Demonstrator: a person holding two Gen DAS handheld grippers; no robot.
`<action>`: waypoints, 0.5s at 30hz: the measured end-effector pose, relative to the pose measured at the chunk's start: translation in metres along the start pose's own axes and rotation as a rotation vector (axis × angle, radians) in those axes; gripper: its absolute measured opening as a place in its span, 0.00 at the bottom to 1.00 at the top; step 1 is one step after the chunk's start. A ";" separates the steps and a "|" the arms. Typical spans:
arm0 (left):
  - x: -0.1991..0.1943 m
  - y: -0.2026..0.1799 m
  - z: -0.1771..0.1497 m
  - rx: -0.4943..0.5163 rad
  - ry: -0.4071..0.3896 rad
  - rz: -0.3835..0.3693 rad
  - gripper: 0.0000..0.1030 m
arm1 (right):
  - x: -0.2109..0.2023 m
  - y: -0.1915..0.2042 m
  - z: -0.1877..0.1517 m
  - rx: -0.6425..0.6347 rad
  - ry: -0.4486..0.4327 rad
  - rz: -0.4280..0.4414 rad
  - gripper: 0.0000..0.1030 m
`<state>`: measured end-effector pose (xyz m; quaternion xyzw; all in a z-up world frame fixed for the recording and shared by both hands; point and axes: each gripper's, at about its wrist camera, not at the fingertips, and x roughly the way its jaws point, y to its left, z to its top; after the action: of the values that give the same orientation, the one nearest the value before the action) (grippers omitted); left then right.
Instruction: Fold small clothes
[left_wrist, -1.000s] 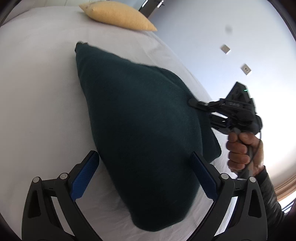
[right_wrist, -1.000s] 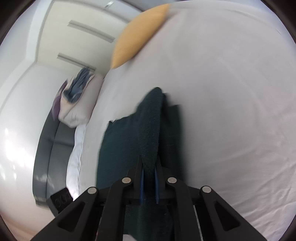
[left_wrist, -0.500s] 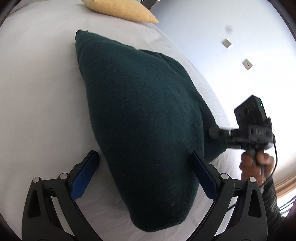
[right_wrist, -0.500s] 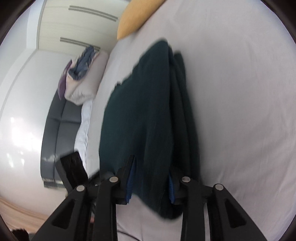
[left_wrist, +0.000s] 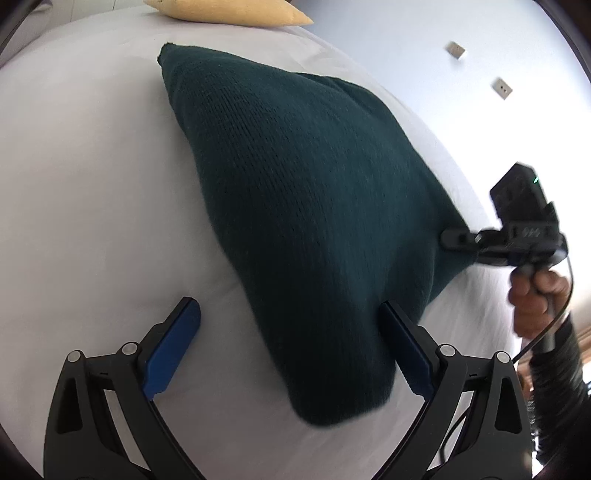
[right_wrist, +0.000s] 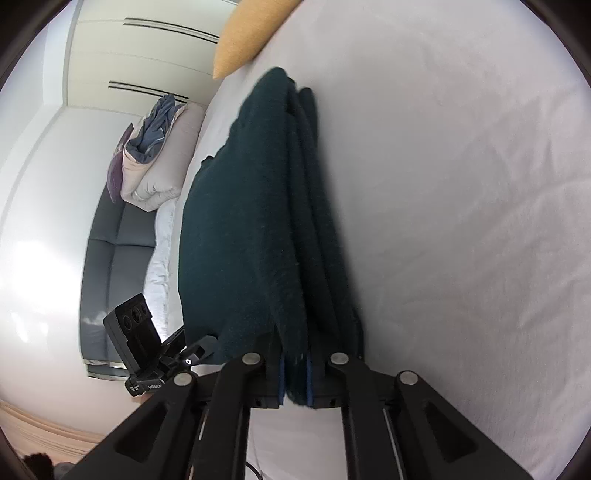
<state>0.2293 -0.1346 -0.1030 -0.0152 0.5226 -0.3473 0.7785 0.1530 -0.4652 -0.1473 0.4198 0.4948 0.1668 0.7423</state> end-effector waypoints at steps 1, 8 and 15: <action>-0.006 -0.002 -0.002 -0.001 -0.001 0.005 0.95 | -0.005 0.005 -0.001 -0.002 -0.014 -0.020 0.14; -0.057 0.000 0.008 -0.010 -0.179 -0.001 0.95 | -0.027 0.056 -0.007 -0.114 -0.113 -0.041 0.18; -0.037 -0.029 0.048 0.073 -0.201 0.039 0.93 | -0.010 0.043 -0.008 -0.088 -0.106 -0.176 0.18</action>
<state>0.2460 -0.1523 -0.0406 -0.0113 0.4292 -0.3477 0.8335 0.1489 -0.4426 -0.1088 0.3501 0.4820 0.0998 0.7970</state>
